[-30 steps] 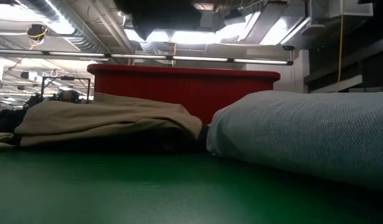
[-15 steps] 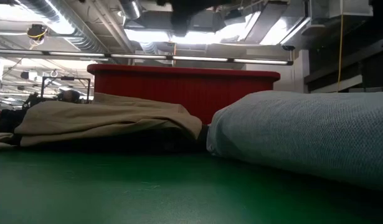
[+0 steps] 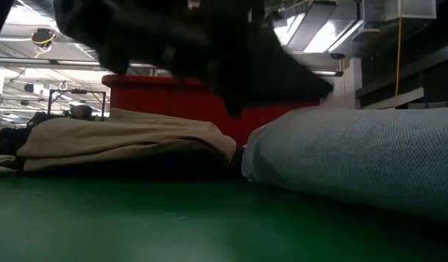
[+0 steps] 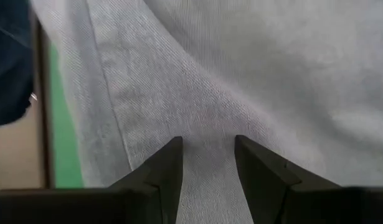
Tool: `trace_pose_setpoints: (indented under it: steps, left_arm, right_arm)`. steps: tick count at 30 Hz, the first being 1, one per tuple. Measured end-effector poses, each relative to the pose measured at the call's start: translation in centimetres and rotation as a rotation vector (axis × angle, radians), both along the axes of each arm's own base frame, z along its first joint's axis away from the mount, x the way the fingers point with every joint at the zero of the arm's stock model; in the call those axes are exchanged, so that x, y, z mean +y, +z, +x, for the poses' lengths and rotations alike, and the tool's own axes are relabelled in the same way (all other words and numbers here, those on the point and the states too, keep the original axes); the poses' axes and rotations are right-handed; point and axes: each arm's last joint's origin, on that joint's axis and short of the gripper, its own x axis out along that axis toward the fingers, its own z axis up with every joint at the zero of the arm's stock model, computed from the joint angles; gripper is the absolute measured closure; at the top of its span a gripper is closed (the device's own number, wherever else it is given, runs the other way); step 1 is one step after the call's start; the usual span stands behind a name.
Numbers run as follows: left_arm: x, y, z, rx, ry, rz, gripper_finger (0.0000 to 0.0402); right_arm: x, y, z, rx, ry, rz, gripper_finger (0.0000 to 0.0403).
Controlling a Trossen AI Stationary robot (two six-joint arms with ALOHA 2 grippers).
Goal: Fold Laundry from Bin
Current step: Fold the light blue pants
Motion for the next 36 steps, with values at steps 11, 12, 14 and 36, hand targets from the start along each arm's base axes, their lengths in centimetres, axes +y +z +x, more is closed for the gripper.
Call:
trace_pose_setpoints:
  steps: [11,12,14,36]
  left_arm:
    - [2.3,-4.2,0.4,0.17,0.142,-0.022,0.0387]
    - [2.4,-4.3,0.4,0.176,0.143,-0.022,0.0389]
    - [2.6,-4.3,0.4,0.178,0.139,-0.025,0.0394]
    - [-0.9,2.9,0.4,-0.086,0.001,-0.125,0.0396]
  right_arm:
    - [3.2,-3.0,-2.2,0.127,0.138,-0.052,0.0256]
    - [3.4,-3.2,-2.5,0.136,0.142,-0.054,0.0256]
    - [3.8,-3.3,-2.9,0.145,0.145,-0.057,0.0256]
    - [4.3,1.5,-2.3,-0.031,0.119,-0.221,0.0256]
